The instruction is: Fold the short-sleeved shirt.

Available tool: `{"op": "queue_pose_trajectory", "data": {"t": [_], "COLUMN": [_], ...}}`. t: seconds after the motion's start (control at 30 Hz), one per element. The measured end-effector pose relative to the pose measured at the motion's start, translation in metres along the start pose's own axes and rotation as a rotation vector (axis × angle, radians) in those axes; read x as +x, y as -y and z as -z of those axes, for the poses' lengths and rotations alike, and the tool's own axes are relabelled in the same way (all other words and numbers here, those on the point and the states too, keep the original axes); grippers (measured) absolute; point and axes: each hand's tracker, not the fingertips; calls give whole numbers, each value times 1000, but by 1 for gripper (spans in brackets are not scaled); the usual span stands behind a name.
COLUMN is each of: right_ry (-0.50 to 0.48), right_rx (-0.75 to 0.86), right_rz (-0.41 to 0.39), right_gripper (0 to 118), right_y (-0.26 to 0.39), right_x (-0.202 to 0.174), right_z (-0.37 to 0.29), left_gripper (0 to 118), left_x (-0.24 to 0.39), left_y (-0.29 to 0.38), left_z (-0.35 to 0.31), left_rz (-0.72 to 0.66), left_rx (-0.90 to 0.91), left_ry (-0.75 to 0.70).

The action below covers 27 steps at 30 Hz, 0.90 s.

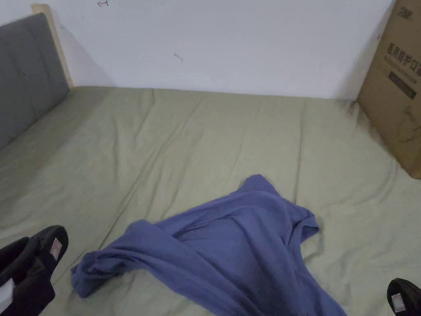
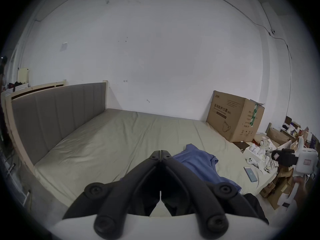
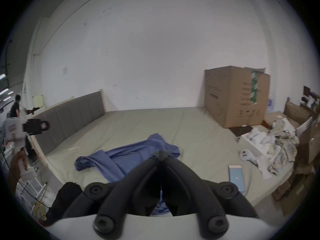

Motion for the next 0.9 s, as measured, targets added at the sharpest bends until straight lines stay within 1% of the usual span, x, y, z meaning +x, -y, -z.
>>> {"op": "queue_pose_trajectory", "data": {"t": [0.03,0.07,0.1,0.17,0.23,0.3,0.33,0.43,0.47,0.5,0.53,0.57,0.6,0.67,0.7,0.73,0.77,0.8,0.87,0.9], "right_ry": [39,43,13,9,-17,-20,-30,-50,-67,-70,-65,-74,-81,-74,-78,-83,-86,-86,-72,-69], "right_rx": [16,19,1,2,-8,-8,-13,-45,-65,-71,-78,-90,-101,-115,-124,-136,-138,-142,-156,-162], "right_rz": [-9,-16,-12,8,24,26,27,48,66,75,84,96,104,127,139,153,158,159,153,148], "right_gripper": [0,0,0,0,0,0,0,0,0,0,0,0,0,0,0,0,0,0,0,0], "right_y": [2,3,4,4,3,3,3,8,10,12,15,17,18,21,22,22,23,24,24,25], "right_x": [-4,-5,-2,-3,0,-1,-1,3,5,6,6,8,9,13,14,16,17,17,18,17], "right_z": [-1,-2,0,0,2,2,3,8,10,12,13,13,14,16,17,18,19,20,21,22], "left_gripper": [0,0,0,0,0,0,0,0,0,8,33,68,87,85,82,84,84,83,82,82], "left_x": [4,7,9,8,1,-7,-11,-33,-37,-43,-52,-59,-61,-78,-83,-83,-86,-86,-96,-98], "left_y": [2,2,3,4,6,3,0,-12,-14,-15,-17,-13,-8,15,28,42,57,67,87,90], "left_z": [-5,-6,-7,-7,4,20,35,93,119,143,177,209,238,299,320,343,363,374,399,403], "left_rz": [11,34,36,22,35,31,26,-34,-59,-70,-122,-180,-196,-278,-267,-294,-265,-233,-217,-237], "left_rx": [-4,-5,-11,-24,-44,-85,-95,-208,-211,-283,-379,-439,-521,-684,-732,-810,-893,-911,-945,-935], "left_ry": [-7,-12,-24,31,22,54,67,159,147,104,86,88,76,65,16,-16,-21,-41,-96,-127]}}
